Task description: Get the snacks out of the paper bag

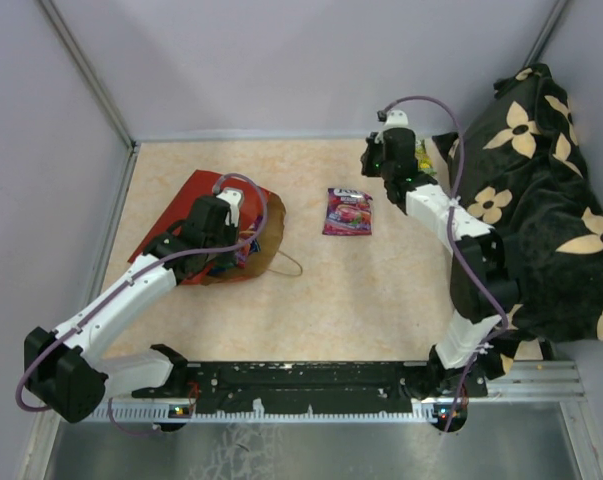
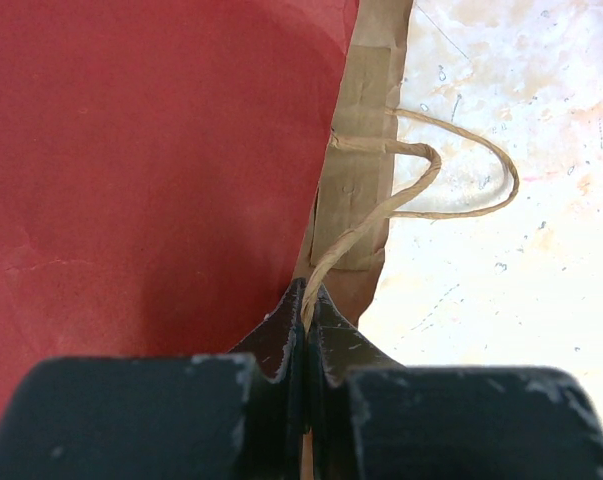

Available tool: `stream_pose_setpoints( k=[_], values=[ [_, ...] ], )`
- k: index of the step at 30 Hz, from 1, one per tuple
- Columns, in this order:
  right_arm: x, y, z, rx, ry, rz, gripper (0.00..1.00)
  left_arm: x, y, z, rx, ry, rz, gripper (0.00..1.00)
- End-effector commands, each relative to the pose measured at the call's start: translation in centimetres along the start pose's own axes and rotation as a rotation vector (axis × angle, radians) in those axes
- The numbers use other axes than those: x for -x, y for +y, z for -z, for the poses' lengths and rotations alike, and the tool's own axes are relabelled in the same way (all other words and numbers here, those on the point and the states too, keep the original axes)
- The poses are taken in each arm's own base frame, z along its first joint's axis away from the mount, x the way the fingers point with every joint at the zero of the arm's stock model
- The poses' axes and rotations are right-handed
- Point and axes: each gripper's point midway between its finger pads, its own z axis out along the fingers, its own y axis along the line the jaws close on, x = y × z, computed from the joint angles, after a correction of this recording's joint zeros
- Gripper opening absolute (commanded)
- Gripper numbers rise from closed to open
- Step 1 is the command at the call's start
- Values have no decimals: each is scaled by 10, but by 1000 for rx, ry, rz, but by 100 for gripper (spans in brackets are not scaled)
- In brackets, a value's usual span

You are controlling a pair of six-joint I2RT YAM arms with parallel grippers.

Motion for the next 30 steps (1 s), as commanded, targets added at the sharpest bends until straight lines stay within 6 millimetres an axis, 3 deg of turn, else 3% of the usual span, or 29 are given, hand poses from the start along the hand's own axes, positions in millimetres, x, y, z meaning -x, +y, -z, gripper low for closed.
stream_pose_setpoints(
  k=[1,6,10,14,18,19,23,26,30],
  values=[
    [-43,-19,-40,-69,82,43,0,-3,5,-2,23,13,-8,3],
    [-123,-37,-62,-115,231,-31,0,-4,7,-2,32,15,-9,3],
    [-162,-44,-69,-128,313,-45,0,-6,7,-4,34,25,-14,3],
    [-152,-42,-71,-126,318,-33,0,-5,8,-5,38,28,-17,3],
    [-103,-24,-67,-70,262,-16,1,-6,8,-5,38,27,-16,3],
    [-89,-17,-63,-48,241,-16,10,-5,8,-5,40,26,-16,3],
    [-50,7,-39,25,176,-20,63,-5,8,-4,38,24,-16,3],
    [-50,19,-19,12,167,1,95,-4,8,-4,36,22,-14,3],
    [-80,27,-1,-85,192,30,99,-4,8,-4,34,23,-13,3]
  ],
)
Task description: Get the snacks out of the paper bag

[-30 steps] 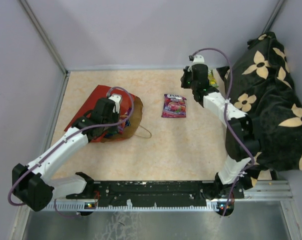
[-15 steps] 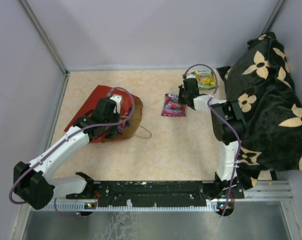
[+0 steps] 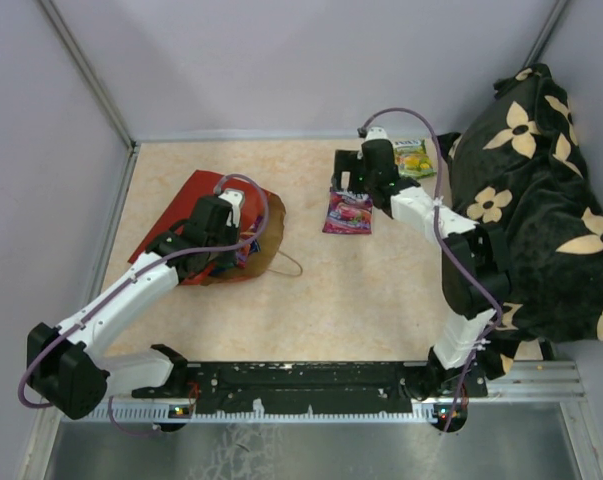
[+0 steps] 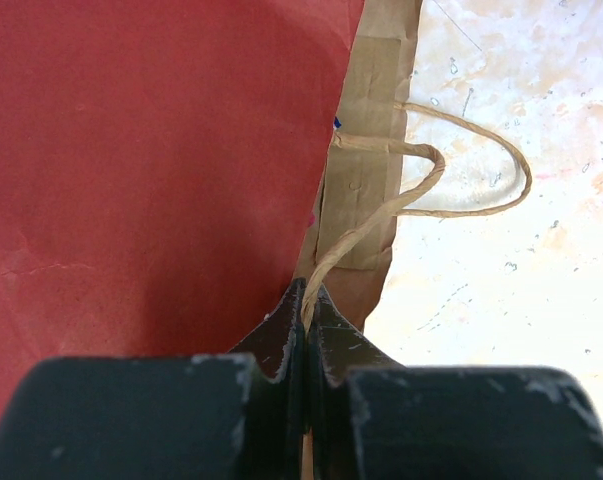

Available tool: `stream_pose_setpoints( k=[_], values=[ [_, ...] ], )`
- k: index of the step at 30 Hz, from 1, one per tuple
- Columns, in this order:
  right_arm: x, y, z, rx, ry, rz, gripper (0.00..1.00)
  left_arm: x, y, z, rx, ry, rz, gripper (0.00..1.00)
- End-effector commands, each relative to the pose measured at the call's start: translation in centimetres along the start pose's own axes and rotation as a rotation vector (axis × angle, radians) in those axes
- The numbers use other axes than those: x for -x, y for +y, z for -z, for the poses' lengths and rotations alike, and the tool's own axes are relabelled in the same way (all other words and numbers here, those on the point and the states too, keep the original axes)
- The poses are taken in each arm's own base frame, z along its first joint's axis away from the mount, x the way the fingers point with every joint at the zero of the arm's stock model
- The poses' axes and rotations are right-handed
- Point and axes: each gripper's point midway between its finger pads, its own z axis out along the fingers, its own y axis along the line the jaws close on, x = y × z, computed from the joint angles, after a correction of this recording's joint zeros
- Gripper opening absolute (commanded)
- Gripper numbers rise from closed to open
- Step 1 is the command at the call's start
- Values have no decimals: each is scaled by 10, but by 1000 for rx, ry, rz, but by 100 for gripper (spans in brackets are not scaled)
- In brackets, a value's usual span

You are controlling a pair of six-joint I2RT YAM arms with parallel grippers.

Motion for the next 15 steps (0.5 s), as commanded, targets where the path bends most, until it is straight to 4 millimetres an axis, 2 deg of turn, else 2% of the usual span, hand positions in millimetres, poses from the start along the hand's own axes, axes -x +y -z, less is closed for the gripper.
stream_pose_setpoints(
  k=[1,5,9,12,15],
  values=[
    [-18,15,20,-97,-25,26,99,0,6,1,19,1,-11,3],
    [-62,-3,9,-255,11,1,99,0,6,1,17,0,-11,3],
    [-100,-16,-7,-313,70,2,95,0,6,2,18,-4,-7,3],
    [-117,-21,-16,-329,105,8,92,0,6,3,18,-6,-7,3],
    [-123,-20,-21,-316,118,19,91,-1,7,3,20,-6,-7,3]
  ],
)
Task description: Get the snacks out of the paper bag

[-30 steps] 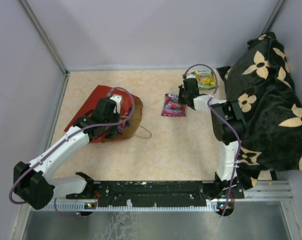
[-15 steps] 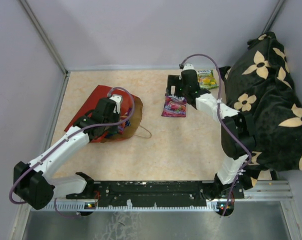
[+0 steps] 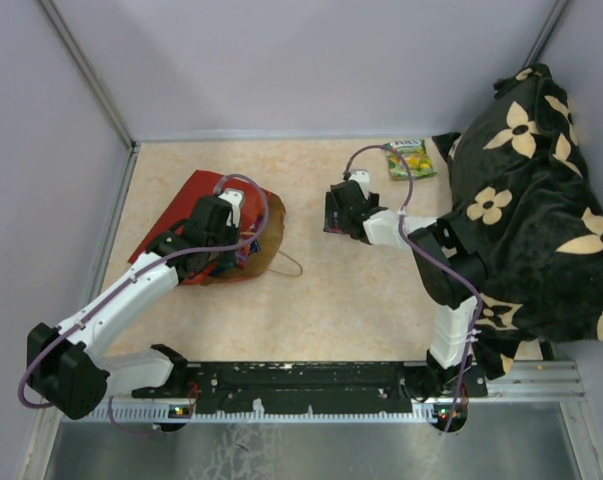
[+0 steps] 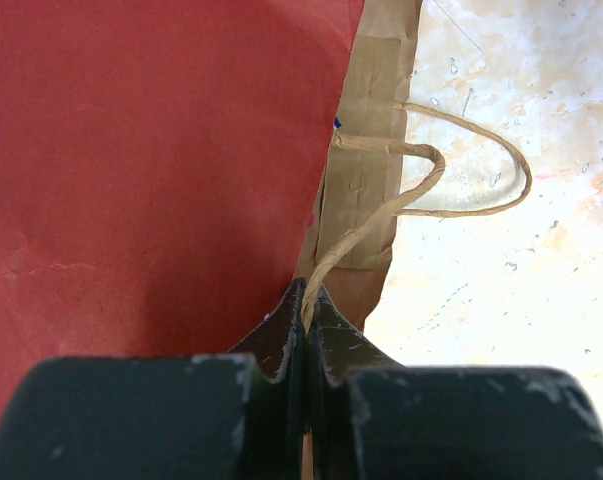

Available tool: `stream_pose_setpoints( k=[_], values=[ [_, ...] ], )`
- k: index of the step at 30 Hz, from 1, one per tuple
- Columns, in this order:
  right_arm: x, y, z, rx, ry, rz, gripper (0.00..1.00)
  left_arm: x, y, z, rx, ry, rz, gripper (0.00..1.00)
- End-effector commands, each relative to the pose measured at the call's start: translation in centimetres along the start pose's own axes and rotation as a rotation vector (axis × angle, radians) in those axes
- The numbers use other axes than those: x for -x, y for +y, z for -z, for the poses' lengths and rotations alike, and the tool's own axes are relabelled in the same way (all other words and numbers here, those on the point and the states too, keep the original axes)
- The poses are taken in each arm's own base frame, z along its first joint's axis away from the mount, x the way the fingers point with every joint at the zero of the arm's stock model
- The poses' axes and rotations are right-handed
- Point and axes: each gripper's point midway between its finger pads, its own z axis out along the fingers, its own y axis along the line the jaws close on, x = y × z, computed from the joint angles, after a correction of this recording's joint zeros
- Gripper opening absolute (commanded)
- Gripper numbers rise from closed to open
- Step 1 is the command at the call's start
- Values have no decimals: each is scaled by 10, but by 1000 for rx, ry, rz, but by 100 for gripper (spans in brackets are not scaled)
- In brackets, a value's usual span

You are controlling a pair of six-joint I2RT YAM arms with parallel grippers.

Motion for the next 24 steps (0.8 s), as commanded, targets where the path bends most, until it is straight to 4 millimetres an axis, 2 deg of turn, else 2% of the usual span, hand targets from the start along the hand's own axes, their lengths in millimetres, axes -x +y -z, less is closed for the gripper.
stream_pose_setpoints(
  k=[1,5,9,16,20,24],
  values=[
    [0,-4,-11,-36,-14,-9,90,0,6,2,21,-7,-8,3],
    [14,6,-21,6,-24,39,90,-1,7,1,24,-1,-11,3],
    [34,15,-46,61,1,76,90,0,8,2,26,-3,-9,3],
    [78,2,-87,44,-3,63,91,-3,8,-2,28,10,-12,3],
    [98,7,-115,80,-9,110,91,-4,9,-5,29,20,-13,3],
    [103,9,-140,103,8,174,91,-6,10,-7,28,29,-9,3]
  ],
)
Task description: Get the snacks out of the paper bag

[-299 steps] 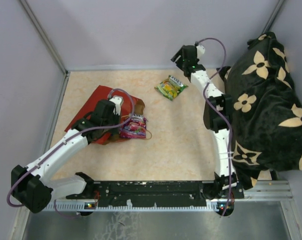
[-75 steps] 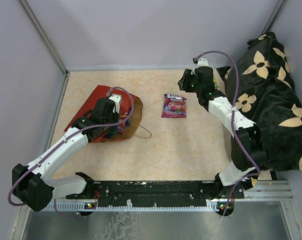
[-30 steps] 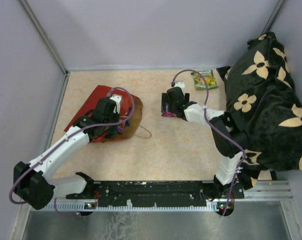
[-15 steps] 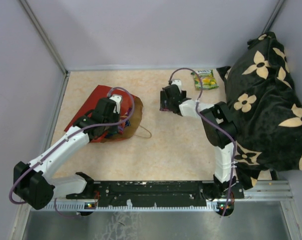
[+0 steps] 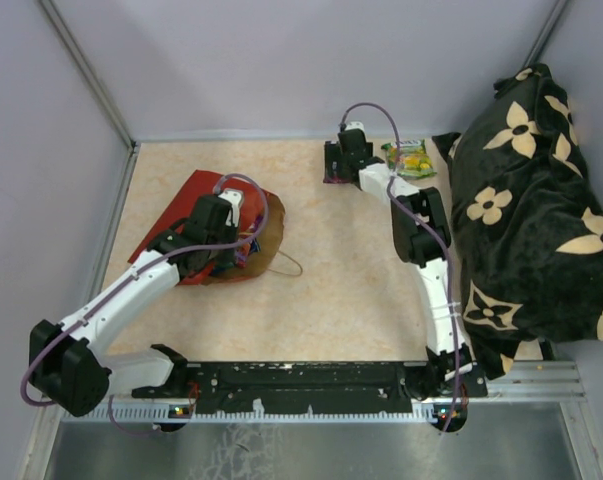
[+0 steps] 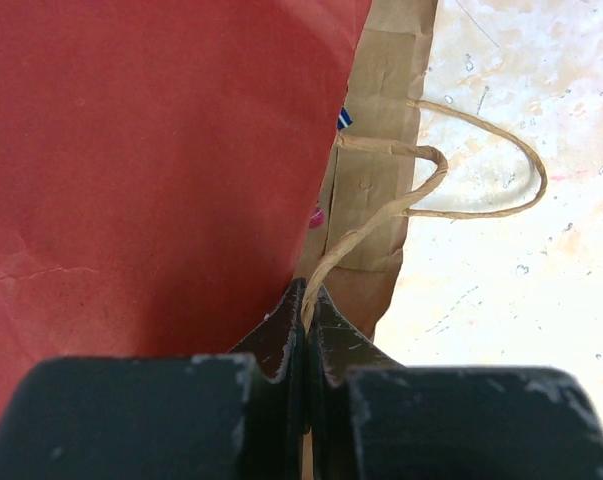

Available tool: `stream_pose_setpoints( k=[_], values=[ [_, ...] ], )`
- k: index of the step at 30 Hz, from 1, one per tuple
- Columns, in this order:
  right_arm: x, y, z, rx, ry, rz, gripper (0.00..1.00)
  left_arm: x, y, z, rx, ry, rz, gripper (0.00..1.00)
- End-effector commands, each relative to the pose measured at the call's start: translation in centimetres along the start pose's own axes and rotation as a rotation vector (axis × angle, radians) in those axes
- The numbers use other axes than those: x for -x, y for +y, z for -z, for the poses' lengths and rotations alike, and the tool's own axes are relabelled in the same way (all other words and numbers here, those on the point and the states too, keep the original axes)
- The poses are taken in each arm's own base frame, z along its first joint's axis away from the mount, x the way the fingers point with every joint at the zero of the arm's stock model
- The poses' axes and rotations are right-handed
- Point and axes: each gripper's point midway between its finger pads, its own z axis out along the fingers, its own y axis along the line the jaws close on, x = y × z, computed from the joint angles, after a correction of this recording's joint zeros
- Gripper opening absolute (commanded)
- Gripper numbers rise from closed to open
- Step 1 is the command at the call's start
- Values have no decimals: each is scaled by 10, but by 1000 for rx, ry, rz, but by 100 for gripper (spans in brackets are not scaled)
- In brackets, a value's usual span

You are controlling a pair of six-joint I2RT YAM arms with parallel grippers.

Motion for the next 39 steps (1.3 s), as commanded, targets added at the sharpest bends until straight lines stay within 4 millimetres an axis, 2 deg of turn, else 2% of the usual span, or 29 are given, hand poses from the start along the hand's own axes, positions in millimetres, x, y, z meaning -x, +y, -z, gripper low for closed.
stream_pose_setpoints(
  k=[1,5,8,10,13,14,16,17,20,22,25,26,29,31,36,39],
  values=[
    [-12,-2,-25,38,79,108,91,-4,6,-4,17,16,-11,3],
    [4,-1,-22,38,55,119,94,-2,9,-5,15,15,-5,3],
    [40,0,2,42,-30,102,99,0,10,-5,12,11,1,3],
    [79,0,28,44,-130,84,99,0,9,-5,5,10,1,3],
    [144,1,82,58,-288,26,99,2,8,-2,0,1,6,3],
    [160,5,103,90,-327,-19,99,4,9,-1,-1,-5,8,3],
    [178,23,150,229,-400,-160,99,7,9,3,2,-21,14,3],
    [164,35,176,341,-412,-245,99,10,10,5,3,-33,18,3],
    [112,76,226,656,-393,-542,98,18,13,12,19,-65,35,3],
    [72,105,241,741,-328,-634,93,23,19,16,52,-86,58,1],
    [14,151,254,816,-211,-731,86,29,34,22,135,-117,101,0],
    [-6,171,260,848,-165,-755,84,30,39,24,168,-125,116,0],
    [-43,210,260,891,-76,-822,79,31,52,31,243,-140,160,0],
    [-59,228,258,917,-37,-874,74,35,58,37,277,-163,187,0],
    [-80,260,243,924,23,-908,72,49,63,50,290,-226,231,0],
    [-85,279,232,903,49,-872,73,62,67,60,307,-261,231,0]
  ],
)
